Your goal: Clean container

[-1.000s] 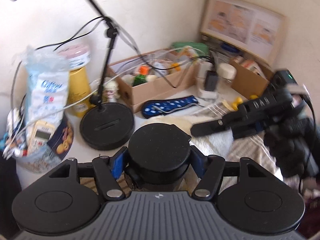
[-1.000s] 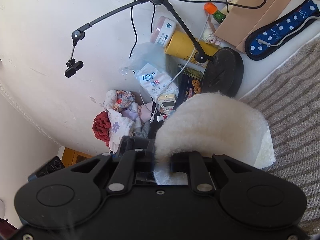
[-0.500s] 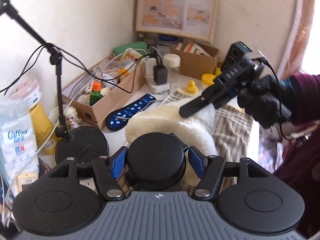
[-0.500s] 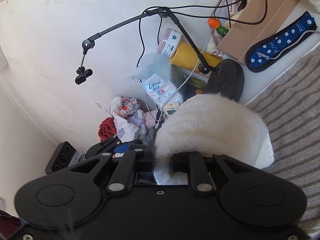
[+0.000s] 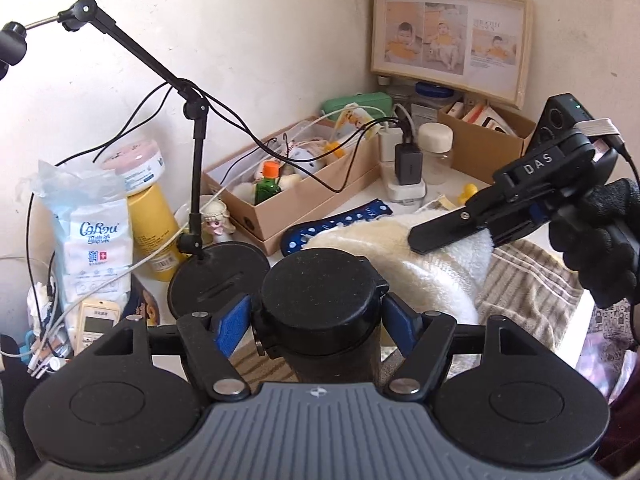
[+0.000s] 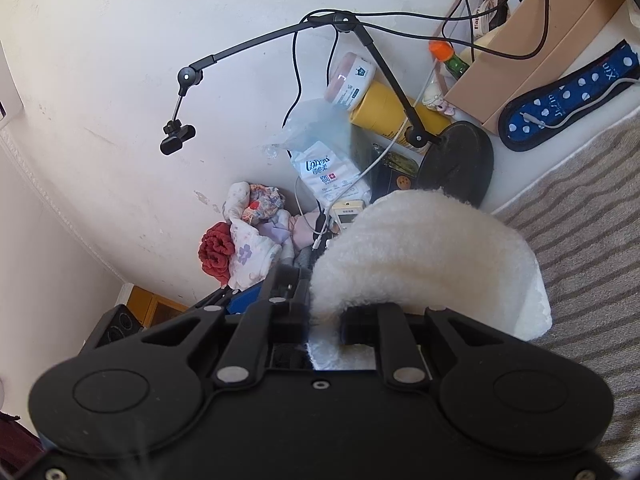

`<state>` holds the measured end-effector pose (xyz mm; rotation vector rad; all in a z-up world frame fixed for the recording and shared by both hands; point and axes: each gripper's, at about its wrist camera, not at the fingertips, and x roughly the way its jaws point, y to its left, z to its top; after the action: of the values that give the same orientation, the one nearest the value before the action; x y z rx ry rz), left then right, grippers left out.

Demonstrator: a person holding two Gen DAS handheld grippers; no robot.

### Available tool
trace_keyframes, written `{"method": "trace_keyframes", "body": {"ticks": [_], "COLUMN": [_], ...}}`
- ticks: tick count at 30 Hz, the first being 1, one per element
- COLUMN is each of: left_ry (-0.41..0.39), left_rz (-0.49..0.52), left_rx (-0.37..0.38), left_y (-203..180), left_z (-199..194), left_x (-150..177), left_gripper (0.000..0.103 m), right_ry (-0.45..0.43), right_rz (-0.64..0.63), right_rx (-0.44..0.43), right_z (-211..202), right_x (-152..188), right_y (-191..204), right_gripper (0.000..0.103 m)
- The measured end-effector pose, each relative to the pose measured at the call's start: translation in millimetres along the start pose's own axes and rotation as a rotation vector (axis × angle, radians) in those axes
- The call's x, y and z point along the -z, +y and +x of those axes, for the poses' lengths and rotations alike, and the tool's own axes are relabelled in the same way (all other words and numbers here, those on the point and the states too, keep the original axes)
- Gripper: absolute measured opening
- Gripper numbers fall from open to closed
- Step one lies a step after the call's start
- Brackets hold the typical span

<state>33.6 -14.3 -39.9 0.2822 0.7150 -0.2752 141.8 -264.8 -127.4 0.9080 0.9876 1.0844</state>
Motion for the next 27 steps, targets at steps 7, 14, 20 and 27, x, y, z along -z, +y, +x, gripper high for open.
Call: {"method": "trace_keyframes", "body": {"ticks": [7,14,20,27], "left_ry": [0.009,0.013,0.019,-0.019], "left_rz": [0.156,0.119,0.146,0.270], "left_rx": [-0.065,-0.031,0.023,0.162], "left_y": [-21,-17,-10,7], "left_z": [-1,-4,-5,-8], "left_x": [-2,0,4,12], "left_gripper": [0.071,0.070,0.066,0.066], "right_ry": [-0.011,-0.017,-0.012,0.013], "right_rz": [0.006,0.007,0.003,-0.021], "right_rx": [0.002,0.003,0.002,-0.020], "right_z": [-6,-7,-5,-3], "right_x": [3,3,2,0], "right_y": [-1,-1,1,7], "right_gripper": [0.013,0.013,0.013,0.013]}}
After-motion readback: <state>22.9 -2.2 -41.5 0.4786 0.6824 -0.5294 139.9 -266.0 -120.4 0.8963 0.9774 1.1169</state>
